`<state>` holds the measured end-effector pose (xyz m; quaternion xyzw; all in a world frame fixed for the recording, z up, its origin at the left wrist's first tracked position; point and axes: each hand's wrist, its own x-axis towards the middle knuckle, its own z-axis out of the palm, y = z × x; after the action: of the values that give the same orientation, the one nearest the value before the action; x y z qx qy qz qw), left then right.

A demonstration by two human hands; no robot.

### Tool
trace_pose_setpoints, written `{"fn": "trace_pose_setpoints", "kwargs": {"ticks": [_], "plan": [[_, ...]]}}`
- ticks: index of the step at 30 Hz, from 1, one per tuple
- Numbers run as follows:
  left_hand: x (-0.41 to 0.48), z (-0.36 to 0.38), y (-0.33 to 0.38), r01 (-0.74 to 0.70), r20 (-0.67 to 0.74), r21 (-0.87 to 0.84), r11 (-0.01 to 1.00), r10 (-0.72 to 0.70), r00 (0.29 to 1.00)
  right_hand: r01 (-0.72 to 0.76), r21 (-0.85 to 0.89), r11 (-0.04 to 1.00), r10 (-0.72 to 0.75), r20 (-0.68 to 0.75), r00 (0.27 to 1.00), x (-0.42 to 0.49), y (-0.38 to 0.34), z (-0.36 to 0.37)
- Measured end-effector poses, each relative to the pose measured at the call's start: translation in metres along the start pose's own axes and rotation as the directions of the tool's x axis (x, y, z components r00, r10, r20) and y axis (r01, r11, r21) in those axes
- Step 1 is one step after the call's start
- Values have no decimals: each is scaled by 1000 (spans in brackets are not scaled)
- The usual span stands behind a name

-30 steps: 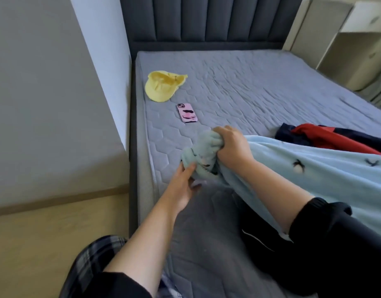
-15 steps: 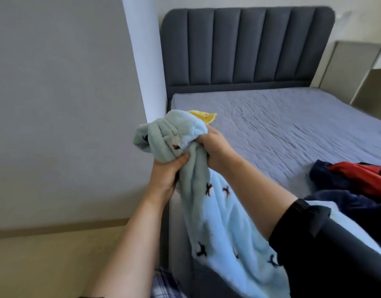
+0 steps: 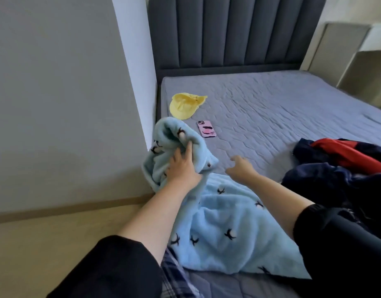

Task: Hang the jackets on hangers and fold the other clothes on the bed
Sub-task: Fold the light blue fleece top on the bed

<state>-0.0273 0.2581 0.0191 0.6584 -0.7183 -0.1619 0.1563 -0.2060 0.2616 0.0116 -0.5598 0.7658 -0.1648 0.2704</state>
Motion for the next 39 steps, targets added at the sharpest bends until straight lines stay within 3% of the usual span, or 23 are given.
{"fn": "trace_pose_setpoints", "kwargs": {"ticks": [2, 4, 6, 8, 10, 14, 15, 16, 18, 19, 20, 21, 22, 24, 26, 28, 30, 34, 37, 39], "plan": [[-9, 35, 12, -32, 163, 62, 998, 22, 986, -78, -177, 981, 83, 16, 996, -7, 41, 0], [-23, 72, 25, -172, 282, 122, 977, 132, 950, -162, -294, 942, 164, -18, 986, -15, 77, -2], [-43, 109, 40, -348, 449, 137, 927, 256, 856, -204, -327, 923, 183, -94, 979, -25, 110, -7], [-63, 142, 54, -463, 588, 137, 876, 304, 749, -208, -251, 945, 177, -141, 974, -34, 139, -15], [-74, 164, 66, -547, 587, 232, 805, 332, 738, -191, -129, 973, 172, -149, 974, -40, 164, -22], [-62, 165, 65, -631, 440, 332, 701, 477, 761, -105, -39, 994, 96, -185, 978, -43, 189, -25], [-54, 158, 57, -587, 386, 348, 731, 459, 800, -89, -29, 996, 81, -192, 978, -42, 191, -24], [-43, 150, 50, -462, 309, 332, 822, 369, 877, -74, -19, 997, 69, -196, 978, -40, 193, -23], [-20, 130, 34, -26, 93, 102, 994, 17, 995, -51, -44, 998, 41, -203, 978, -37, 193, -20], [-9, 121, 29, 171, 37, -45, 984, -170, 985, -52, -98, 994, 32, -199, 979, -36, 192, -17], [-1, 115, 27, 277, 4, -142, 950, -279, 960, -71, -177, 982, 38, -182, 982, -37, 189, -13], [2, 112, 29, 271, -28, -147, 951, -278, 960, -93, -268, 959, 56, -145, 988, -39, 184, -7], [0, 114, 33, 168, -73, -98, 981, -175, 982, -97, -353, 931, 71, -86, 994, -42, 179, 2], [-9, 125, 40, -190, -67, 91, 978, 196, 978, -38, -471, 881, 71, 53, 996, -53, 173, 27], [-22, 144, 44, -496, 144, 284, 821, 475, 868, 24, -530, 848, 71, 157, 985, -67, 178, 52], [-38, 168, 46, -674, 404, 347, 653, 544, 735, 28, -512, 858, 67, 167, 984, -74, 190, 61], [-50, 189, 45, -742, 530, 394, 542, 525, 666, -2, -419, 908, 62, 131, 989, -73, 200, 53], [-43, 199, 46, -696, 537, 519, 496, 444, 717, 28, -355, 935, 43, 191, 981, -76, 212, 41], [-38, 199, 48, -640, 516, 562, 524, 382, 766, 151, -540, 828, 3, 273, 962, -94, 221, 55], [-42, 202, 48, -610, 488, 576, 544, 370, 791, 168, -669, 724, -17, 225, 974, -98, 231, 60]]}}
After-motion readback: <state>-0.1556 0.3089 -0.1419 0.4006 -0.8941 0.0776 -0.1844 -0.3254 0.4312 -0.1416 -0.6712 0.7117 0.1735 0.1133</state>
